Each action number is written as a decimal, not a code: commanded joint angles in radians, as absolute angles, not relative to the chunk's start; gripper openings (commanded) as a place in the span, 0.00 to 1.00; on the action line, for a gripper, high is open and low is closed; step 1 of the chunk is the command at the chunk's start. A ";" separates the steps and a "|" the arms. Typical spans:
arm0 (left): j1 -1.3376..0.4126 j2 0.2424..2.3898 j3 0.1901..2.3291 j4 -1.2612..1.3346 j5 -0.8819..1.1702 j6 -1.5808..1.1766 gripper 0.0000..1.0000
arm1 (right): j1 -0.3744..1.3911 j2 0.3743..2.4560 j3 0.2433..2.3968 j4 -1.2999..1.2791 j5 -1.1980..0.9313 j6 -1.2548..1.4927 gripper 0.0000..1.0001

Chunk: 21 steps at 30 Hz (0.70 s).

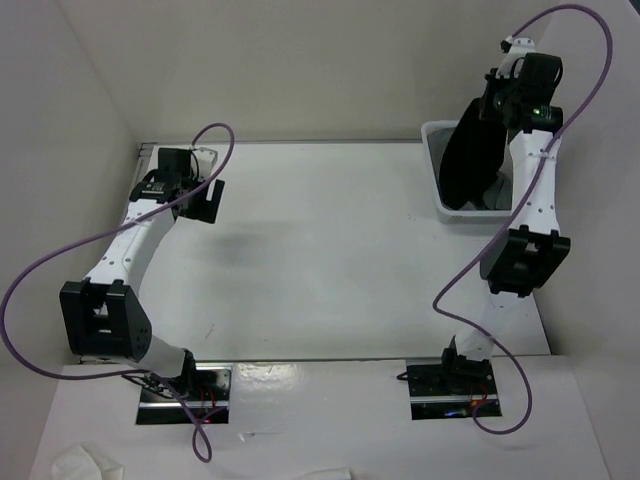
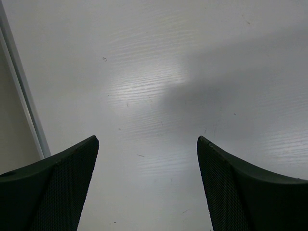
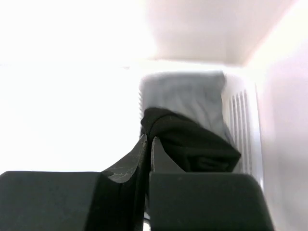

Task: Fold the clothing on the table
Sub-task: Grab the skirt from the pile, then move the skirt to the center of the board

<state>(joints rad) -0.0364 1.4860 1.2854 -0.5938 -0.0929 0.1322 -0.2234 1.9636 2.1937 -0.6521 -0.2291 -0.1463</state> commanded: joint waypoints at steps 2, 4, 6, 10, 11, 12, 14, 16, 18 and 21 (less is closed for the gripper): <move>-0.040 1.411 1.278 -0.594 -0.103 0.149 0.89 | -0.129 1.832 2.249 -0.676 -0.316 -0.138 0.00; -0.040 1.399 1.269 -0.603 -0.112 0.149 0.89 | -0.069 1.812 2.226 -0.676 -0.325 -0.149 0.00; -0.040 1.376 1.258 -0.603 -0.112 0.149 0.89 | 0.007 1.783 2.215 -0.687 -0.350 -0.176 0.00; -0.040 1.327 1.246 -0.612 -0.112 0.149 0.89 | 0.142 1.743 2.195 -0.709 -0.422 -0.204 0.00; -0.040 1.315 1.233 -0.612 -0.112 0.149 0.89 | 0.161 1.743 2.195 -0.728 -0.452 -0.204 0.00; -0.040 1.304 1.233 -0.621 -0.112 0.149 0.89 | 0.182 1.743 2.206 -0.729 -0.535 -0.204 0.00; -0.040 1.292 1.223 -0.621 -0.121 0.149 0.89 | 0.183 1.743 2.218 -0.742 -0.639 -0.204 0.00; -0.040 1.270 1.212 -0.632 -0.130 0.149 0.89 | 0.183 1.743 2.227 -0.758 -0.854 -0.198 0.00; 0.003 1.258 1.212 -0.641 -0.130 0.158 0.89 | 0.183 1.753 2.208 -0.790 -0.954 -0.228 0.35; 0.014 1.233 1.212 -0.641 -0.121 0.158 0.89 | 0.183 1.724 2.059 -0.763 -0.895 -0.250 0.98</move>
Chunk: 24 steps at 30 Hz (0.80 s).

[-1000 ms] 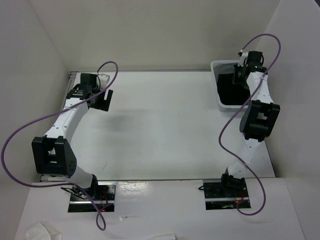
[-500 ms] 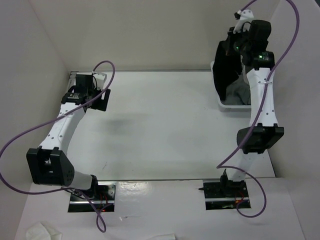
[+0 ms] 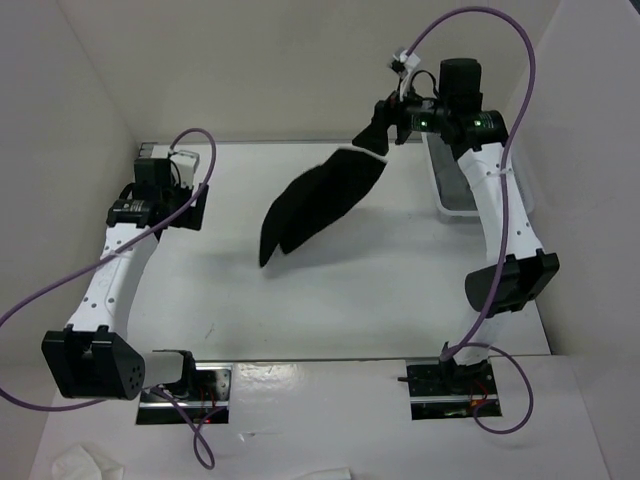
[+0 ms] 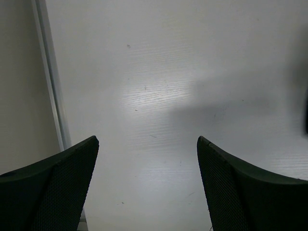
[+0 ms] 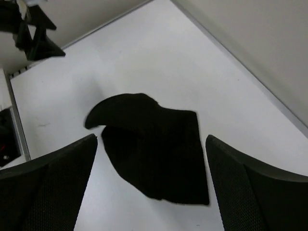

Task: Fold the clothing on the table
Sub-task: Move the skirt to the center of the board, then flatten the skirt out

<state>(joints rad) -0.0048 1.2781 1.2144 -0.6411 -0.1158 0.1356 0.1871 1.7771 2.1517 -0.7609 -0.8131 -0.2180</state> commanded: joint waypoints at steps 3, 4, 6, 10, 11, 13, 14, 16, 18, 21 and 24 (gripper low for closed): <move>0.014 1.210 1.190 -0.641 -0.101 0.158 0.89 | 0.202 1.701 1.892 -0.744 -0.704 -0.342 0.98; 0.014 1.201 1.177 -0.641 -0.101 0.158 0.89 | 0.219 1.701 1.811 -0.732 -0.607 -0.368 0.98; 0.014 1.192 1.164 -0.641 -0.091 0.158 0.89 | 0.302 1.701 1.740 -0.703 -0.385 -0.399 0.98; 0.014 1.172 1.141 -0.632 -0.066 0.158 0.89 | 0.393 1.723 1.612 -0.683 -0.029 -0.410 0.98; 0.014 1.172 1.129 -0.621 -0.049 0.158 0.89 | 0.393 1.723 1.603 -0.683 -0.041 -0.390 0.98; 0.014 1.172 1.120 -0.621 -0.026 0.158 0.89 | 0.393 1.723 1.585 -0.657 -0.079 -0.379 0.98; 0.014 1.181 1.120 -0.609 -0.014 0.149 0.89 | 0.402 1.723 1.585 -0.657 -0.092 -0.368 0.98; 0.014 1.209 1.108 -0.585 0.001 0.138 0.89 | 0.426 1.746 1.575 -0.657 -0.092 -0.356 0.98; 0.014 1.267 1.127 -0.571 0.050 0.126 0.89 | 0.446 1.776 1.566 -0.657 -0.092 -0.356 0.98; -0.014 1.397 1.173 -0.545 0.118 0.098 0.80 | 0.457 1.805 1.557 -0.634 -0.083 -0.356 0.98; -0.046 1.573 1.284 -0.545 0.170 0.080 0.74 | 0.457 1.827 1.514 -0.612 -0.052 -0.365 0.98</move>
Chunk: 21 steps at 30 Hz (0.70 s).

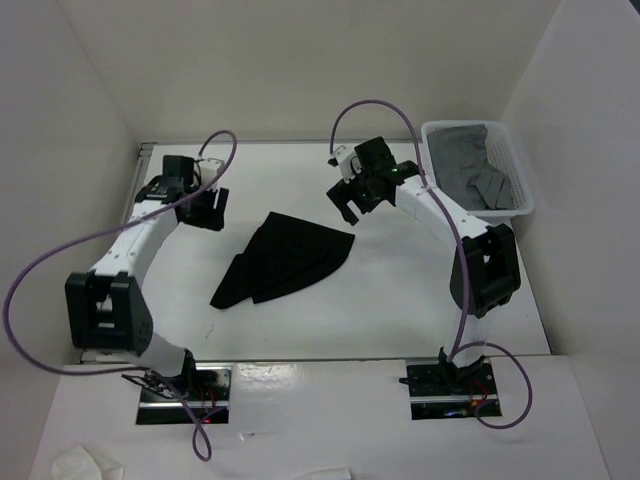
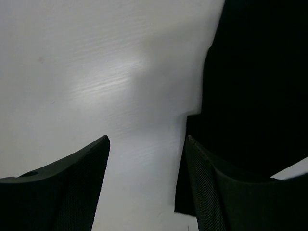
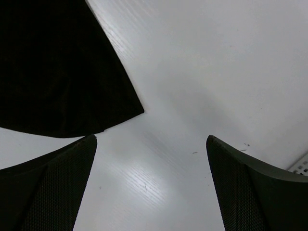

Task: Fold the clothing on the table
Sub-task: Flatten the skirt out

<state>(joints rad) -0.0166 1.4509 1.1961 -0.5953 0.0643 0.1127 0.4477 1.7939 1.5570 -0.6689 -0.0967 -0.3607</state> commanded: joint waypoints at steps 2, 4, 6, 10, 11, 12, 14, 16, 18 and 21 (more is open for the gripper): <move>-0.066 1.684 1.375 -0.555 0.290 0.080 0.71 | 0.457 1.827 1.487 -0.612 -0.043 -0.365 0.98; -0.077 1.736 1.431 -0.537 0.389 0.069 0.71 | 0.457 1.818 1.445 -0.612 -0.057 -0.376 0.98; -0.086 1.805 1.509 -0.528 0.443 0.069 0.71 | 0.457 1.787 1.419 -0.623 -0.072 -0.388 0.98; -0.110 1.933 1.598 -0.508 0.509 0.060 0.70 | 0.457 1.752 1.401 -0.641 -0.057 -0.400 0.98; -0.110 1.978 1.623 -0.508 0.520 0.070 0.70 | 0.457 1.738 1.401 -0.650 -0.043 -0.409 0.98; -0.127 1.999 1.632 -0.508 0.531 0.071 0.70 | 0.457 1.726 1.390 -0.650 -0.029 -0.410 0.98; -0.156 2.049 1.641 -0.508 0.540 0.081 0.70 | 0.448 1.715 1.378 -0.650 -0.029 -0.410 0.98; -0.195 2.087 1.666 -0.508 0.508 0.107 0.70 | 0.448 1.706 1.356 -0.650 -0.029 -0.410 0.98; -0.218 2.114 1.675 -0.517 0.453 0.120 0.67 | 0.439 1.706 1.356 -0.650 -0.029 -0.410 0.98; -0.238 2.158 1.686 -0.544 0.370 0.141 0.66 | 0.430 1.706 1.365 -0.650 -0.038 -0.410 0.98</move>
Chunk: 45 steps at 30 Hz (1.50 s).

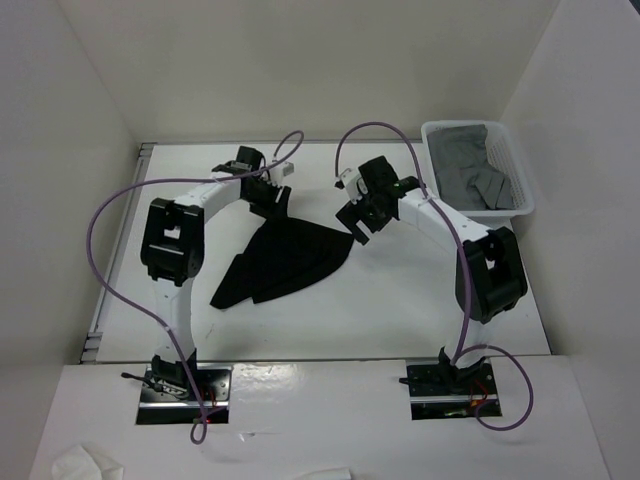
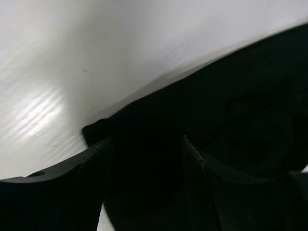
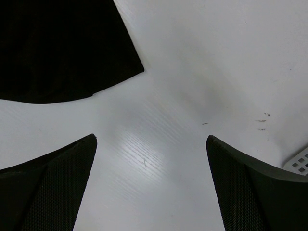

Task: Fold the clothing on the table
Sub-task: Flatten the skirt out

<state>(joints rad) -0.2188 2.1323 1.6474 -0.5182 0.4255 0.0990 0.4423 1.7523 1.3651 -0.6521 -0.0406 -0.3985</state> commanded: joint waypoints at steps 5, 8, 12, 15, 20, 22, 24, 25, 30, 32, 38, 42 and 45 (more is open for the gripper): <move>-0.238 2.168 1.671 -0.558 0.293 0.159 0.63 | 0.419 1.724 1.374 -0.641 -0.066 -0.400 0.98; -0.238 2.157 1.661 -0.546 0.229 0.160 0.63 | 0.419 1.733 1.374 -0.641 -0.077 -0.400 0.98; -0.229 2.112 1.649 -0.523 0.153 0.190 0.66 | 0.419 1.743 1.374 -0.641 -0.086 -0.400 0.98; -0.229 2.112 1.635 -0.523 0.126 0.202 0.69 | 0.419 1.743 1.384 -0.641 -0.086 -0.400 0.98; -0.219 2.050 1.637 -0.522 0.088 0.202 0.73 | 0.419 1.732 1.384 -0.641 -0.086 -0.400 0.98; -0.219 2.025 1.637 -0.512 0.066 0.202 0.75 | 0.419 1.732 1.373 -0.641 -0.086 -0.400 0.98; -0.219 2.013 1.646 -0.544 0.042 0.202 0.75 | 0.419 1.732 1.373 -0.632 -0.086 -0.400 0.98; -0.219 1.993 1.657 -0.545 0.041 0.202 0.75 | 0.419 1.732 1.364 -0.632 -0.086 -0.400 0.98; -0.210 1.939 1.634 -0.535 0.009 0.179 0.81 | 0.419 1.732 1.364 -0.623 -0.086 -0.391 0.98; -0.201 1.988 1.624 -0.554 0.009 0.190 0.78 | 0.419 1.741 1.364 -0.623 -0.086 -0.391 0.98; -0.190 2.051 1.588 -0.522 0.078 0.161 0.76 | 0.419 1.750 1.374 -0.623 -0.095 -0.391 0.98; -0.169 2.080 1.588 -0.522 0.115 0.161 0.70 | 0.419 1.750 1.384 -0.623 -0.086 -0.391 0.98; -0.169 2.098 1.597 -0.512 0.141 0.152 0.69 | 0.410 1.741 1.375 -0.623 -0.086 -0.391 0.98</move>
